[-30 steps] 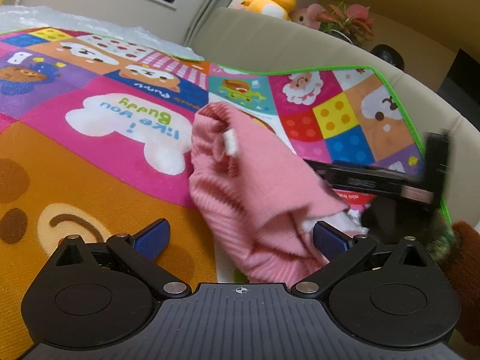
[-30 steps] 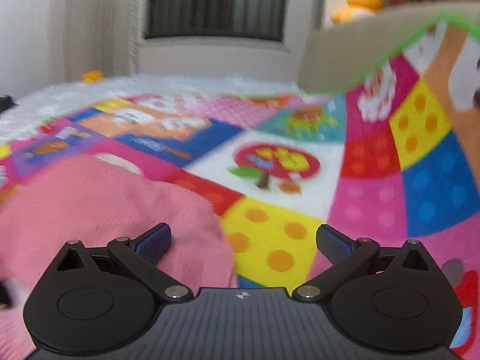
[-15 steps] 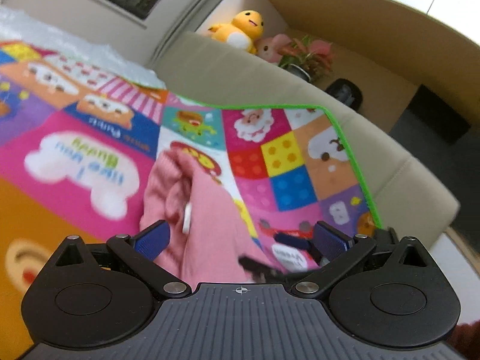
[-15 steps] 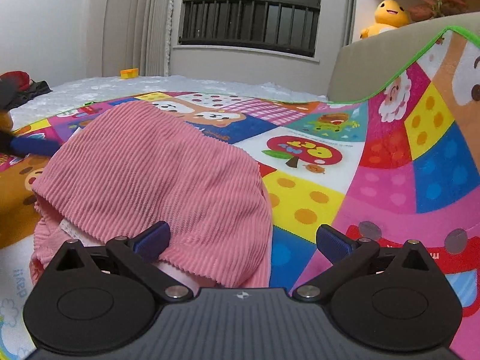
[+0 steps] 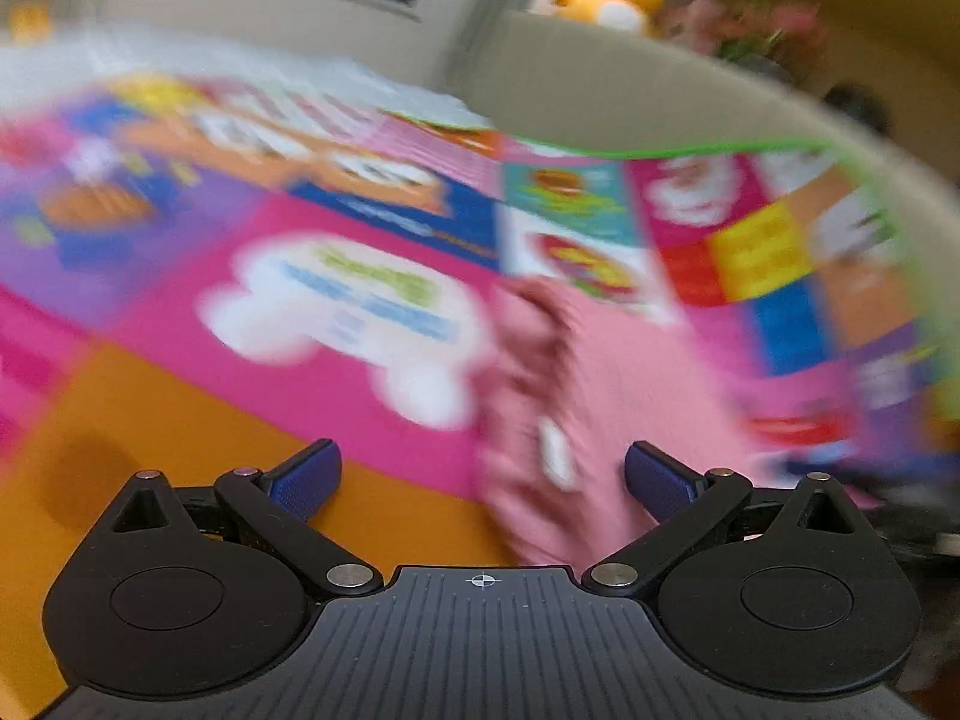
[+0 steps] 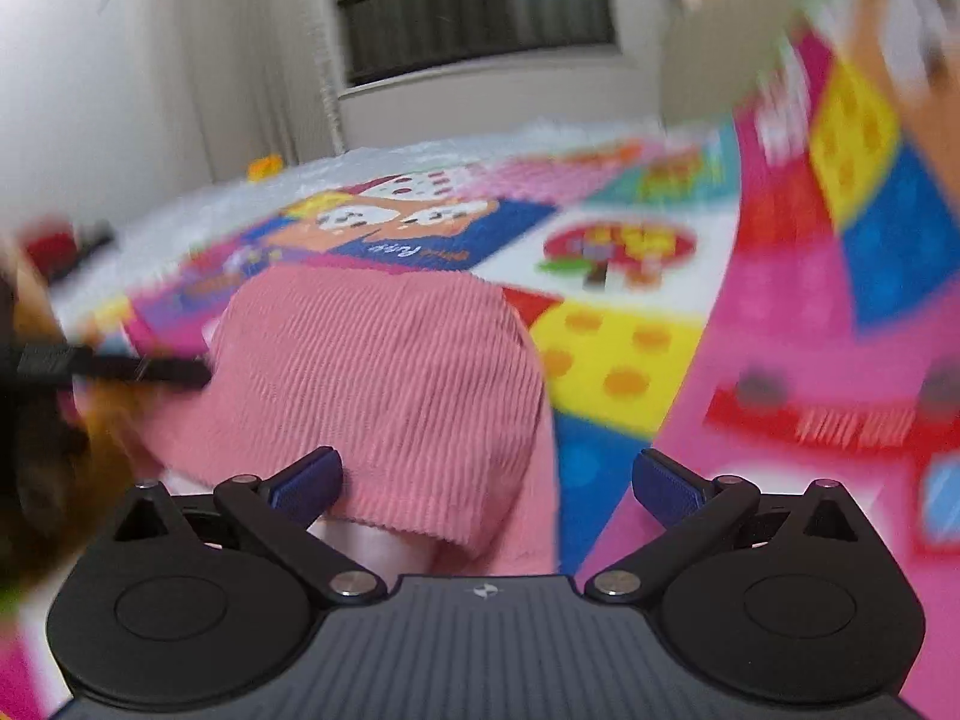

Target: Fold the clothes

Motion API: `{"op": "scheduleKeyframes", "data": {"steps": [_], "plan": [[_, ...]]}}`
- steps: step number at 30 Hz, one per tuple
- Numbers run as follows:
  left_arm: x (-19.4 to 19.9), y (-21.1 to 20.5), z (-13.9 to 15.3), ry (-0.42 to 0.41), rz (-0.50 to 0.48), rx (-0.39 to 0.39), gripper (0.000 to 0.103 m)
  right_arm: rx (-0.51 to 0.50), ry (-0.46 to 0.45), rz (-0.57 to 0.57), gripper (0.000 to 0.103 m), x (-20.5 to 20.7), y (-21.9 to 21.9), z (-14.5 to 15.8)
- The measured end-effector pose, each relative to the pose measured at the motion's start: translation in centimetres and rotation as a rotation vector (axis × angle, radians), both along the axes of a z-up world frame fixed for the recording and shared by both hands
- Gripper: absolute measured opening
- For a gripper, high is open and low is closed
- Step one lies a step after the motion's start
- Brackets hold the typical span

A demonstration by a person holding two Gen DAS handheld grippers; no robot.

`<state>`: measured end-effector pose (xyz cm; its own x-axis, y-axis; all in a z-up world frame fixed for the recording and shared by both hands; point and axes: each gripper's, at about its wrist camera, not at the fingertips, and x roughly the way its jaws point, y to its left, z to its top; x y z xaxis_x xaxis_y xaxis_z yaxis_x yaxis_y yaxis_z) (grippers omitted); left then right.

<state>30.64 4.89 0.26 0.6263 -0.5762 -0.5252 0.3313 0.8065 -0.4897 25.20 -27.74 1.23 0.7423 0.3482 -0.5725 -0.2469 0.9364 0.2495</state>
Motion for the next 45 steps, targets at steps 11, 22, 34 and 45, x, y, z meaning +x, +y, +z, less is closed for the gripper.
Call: {"op": "scheduleKeyframes", "data": {"steps": [11, 22, 34, 45], "plan": [[-1.8, -3.3, -1.3, 0.026, -0.078, -0.047, 0.071, 0.201, 0.096, 0.03, 0.056, 0.7, 0.7, -0.7], [4.8, 4.5, -0.8, -0.009, 0.059, 0.018, 0.068, 0.213, 0.073, 0.162, 0.056, 9.9, 9.2, -1.0], [8.6, 10.6, 1.8, -0.16, 0.09, 0.148, 0.085, 0.049, -0.058, 0.186, 0.088, 19.1, 16.8, -0.8], [14.4, 8.8, 3.5, -0.248, 0.026, -0.057, 0.095, -0.097, -0.3, 0.422, 0.096, 12.1, 19.5, 3.5]]}}
